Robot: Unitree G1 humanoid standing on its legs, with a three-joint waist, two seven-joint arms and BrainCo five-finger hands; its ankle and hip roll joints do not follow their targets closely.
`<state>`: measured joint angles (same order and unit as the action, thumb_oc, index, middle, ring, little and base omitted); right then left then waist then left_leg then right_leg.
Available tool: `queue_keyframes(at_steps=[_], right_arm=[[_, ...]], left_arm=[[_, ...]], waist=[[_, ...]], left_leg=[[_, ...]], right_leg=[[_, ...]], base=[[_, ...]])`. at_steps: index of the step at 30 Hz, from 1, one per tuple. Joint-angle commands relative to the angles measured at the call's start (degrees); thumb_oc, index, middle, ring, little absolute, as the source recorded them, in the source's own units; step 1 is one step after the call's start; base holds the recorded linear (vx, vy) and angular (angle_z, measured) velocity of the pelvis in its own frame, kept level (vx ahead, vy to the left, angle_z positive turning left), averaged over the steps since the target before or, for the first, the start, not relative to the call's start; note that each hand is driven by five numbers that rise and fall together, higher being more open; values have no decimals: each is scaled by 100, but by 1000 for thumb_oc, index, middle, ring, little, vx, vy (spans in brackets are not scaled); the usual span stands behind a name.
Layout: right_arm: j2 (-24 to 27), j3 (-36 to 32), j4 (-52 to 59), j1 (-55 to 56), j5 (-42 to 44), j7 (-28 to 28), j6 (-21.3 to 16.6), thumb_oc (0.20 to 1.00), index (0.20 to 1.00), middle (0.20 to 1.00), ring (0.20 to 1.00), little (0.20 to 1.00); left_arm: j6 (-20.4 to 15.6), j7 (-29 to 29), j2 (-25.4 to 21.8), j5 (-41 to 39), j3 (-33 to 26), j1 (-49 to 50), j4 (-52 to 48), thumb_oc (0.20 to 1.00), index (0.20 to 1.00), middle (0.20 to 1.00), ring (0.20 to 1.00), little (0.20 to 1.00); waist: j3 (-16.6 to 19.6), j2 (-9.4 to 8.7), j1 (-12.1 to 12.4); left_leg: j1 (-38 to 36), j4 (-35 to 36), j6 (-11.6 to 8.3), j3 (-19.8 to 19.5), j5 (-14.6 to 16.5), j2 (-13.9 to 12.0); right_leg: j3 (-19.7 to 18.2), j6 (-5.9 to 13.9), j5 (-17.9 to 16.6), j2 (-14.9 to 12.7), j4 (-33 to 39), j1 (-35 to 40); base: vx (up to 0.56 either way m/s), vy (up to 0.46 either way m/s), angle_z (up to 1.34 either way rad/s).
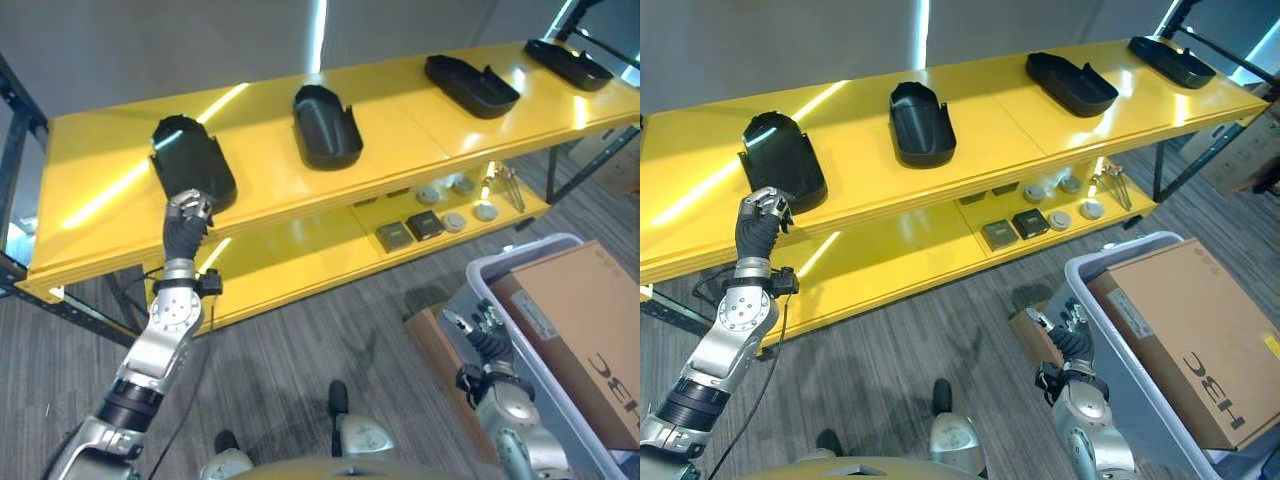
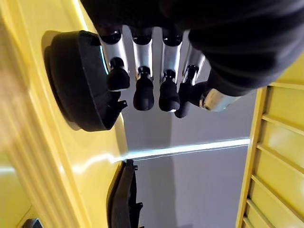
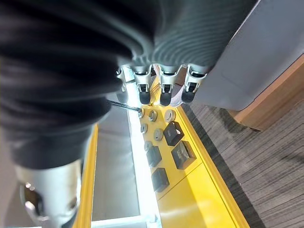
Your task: Move parts from the plastic box to the shelf.
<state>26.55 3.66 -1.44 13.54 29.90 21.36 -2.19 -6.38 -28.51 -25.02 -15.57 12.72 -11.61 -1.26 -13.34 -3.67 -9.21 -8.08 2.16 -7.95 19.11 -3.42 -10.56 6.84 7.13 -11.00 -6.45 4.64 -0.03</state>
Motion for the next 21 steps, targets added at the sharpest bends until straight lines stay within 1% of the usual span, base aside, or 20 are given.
queue_keyframes(at_steps=[1,4,7,10,11,16,21], right_arm=[[249,-3,87,-236,-117,-133,-202,1000,1000,1000,1000,1000],[263,20,38,-299,-117,-149,-212,1000,1000,1000,1000,1000],[279,36,-15,-369,-127,-183,-208,1000,1000,1000,1000,1000],[317,58,-81,-442,-183,-232,-164,1000,1000,1000,1000,1000],[317,58,-81,-442,-183,-232,-164,1000,1000,1000,1000,1000],[377,68,-155,-491,-237,-337,-166,1000,1000,1000,1000,1000],[447,110,-205,-593,-257,-370,-165,1000,1000,1000,1000,1000]], left_arm=[[-137,-274,-84,126,56,-464,185,200,200,200,200,200],[-33,-320,-87,99,68,-553,371,200,200,200,200,200],[-54,-423,-72,84,74,-672,636,200,200,200,200,200],[-14,-644,-70,-49,-44,-903,1236,200,200,200,200,200],[-14,-644,-70,-49,-44,-903,1236,200,200,200,200,200],[-103,-798,-34,-96,-142,-1181,1922,200,200,200,200,200],[-144,-934,-58,-88,-222,-1446,2309,200,200,200,200,200]], waist=[[44,39,7],[15,48,-25],[-8,61,-68],[-25,92,-166],[-25,92,-166],[-55,112,-290],[-101,129,-367]], left_leg=[[516,-436,230,-179,90,-248],[537,-467,225,-160,85,-262],[545,-480,218,-136,75,-269],[532,-505,209,-68,62,-277],[532,-505,209,-68,62,-277],[477,-539,201,5,76,-287],[509,-583,191,42,80,-293]], right_leg=[[-128,320,725,-216,-485,103],[-156,313,733,-209,-520,75],[-187,301,739,-206,-538,54],[-245,289,741,-213,-571,21],[-245,289,741,-213,-571,21],[-290,291,776,-225,-626,31],[-346,283,788,-230,-674,-28]], base=[[-1,-9,-5],[0,0,0],[0,0,0],[11,25,-6],[11,28,-9],[18,19,-8],[1,7,-1]])
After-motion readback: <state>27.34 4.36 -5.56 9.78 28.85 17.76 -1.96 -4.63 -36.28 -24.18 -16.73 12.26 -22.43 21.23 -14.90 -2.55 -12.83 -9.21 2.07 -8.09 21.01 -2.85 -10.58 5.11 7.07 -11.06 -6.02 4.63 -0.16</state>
